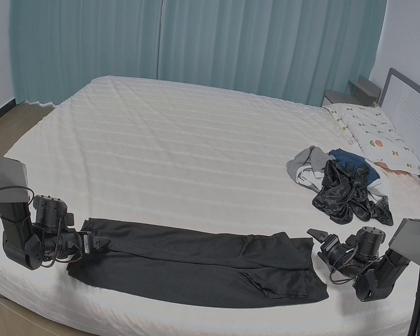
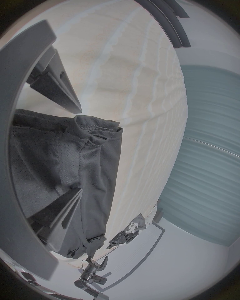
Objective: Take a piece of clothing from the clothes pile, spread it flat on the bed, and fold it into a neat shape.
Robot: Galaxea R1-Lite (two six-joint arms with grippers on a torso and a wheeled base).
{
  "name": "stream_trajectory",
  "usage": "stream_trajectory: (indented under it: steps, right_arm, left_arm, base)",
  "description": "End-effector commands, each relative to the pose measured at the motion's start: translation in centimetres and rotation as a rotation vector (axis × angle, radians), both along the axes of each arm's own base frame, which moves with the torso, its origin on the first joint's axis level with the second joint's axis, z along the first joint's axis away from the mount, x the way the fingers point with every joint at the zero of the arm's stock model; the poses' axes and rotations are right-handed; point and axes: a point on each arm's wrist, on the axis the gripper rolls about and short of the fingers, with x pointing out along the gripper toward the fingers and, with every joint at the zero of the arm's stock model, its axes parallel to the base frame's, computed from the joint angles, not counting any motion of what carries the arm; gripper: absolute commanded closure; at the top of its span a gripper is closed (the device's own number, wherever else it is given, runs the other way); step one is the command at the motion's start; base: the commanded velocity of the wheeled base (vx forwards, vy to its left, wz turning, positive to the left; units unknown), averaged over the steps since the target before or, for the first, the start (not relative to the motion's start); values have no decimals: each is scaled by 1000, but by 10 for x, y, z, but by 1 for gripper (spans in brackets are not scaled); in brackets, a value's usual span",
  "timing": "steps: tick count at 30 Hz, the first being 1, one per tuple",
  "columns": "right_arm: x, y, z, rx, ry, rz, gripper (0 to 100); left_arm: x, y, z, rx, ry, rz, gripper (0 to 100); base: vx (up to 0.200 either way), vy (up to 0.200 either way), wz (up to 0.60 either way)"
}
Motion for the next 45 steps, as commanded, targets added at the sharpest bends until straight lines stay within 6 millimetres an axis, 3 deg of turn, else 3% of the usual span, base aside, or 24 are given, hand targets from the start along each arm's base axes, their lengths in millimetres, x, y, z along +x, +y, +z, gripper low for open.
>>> stream_trajectory:
  steps: [1, 10, 23, 31, 40, 45]
  right_arm:
    - [0, 0, -2, -2, 5, 1, 0]
    - [-1, 1, -1, -2, 5, 3, 0]
    - [-1, -2, 0, 0, 2, -4, 0]
    - [-1, -3, 2, 1, -4, -5, 0]
    - [-1, -3, 2, 0, -2, -5, 0]
    - [-1, -3, 2, 1, -9, -4, 0]
  left_arm:
    - [-2, -1, -4, 11, 11, -6, 100]
    - [-2, 1, 0, 43, -3, 35, 100]
    - [-1, 10, 21, 42, -55, 68, 100]
    - [3, 10, 23, 54, -74, 93, 100]
    - [10, -1, 33, 83, -115, 116, 100]
    - [19, -17, 51, 55, -121, 121, 100]
  base:
    - [0, 0, 0]
    - [0, 0, 0]
    - [0, 0, 0]
    - [-150, 0, 0]
    - [0, 0, 0]
    - [0, 0, 0]
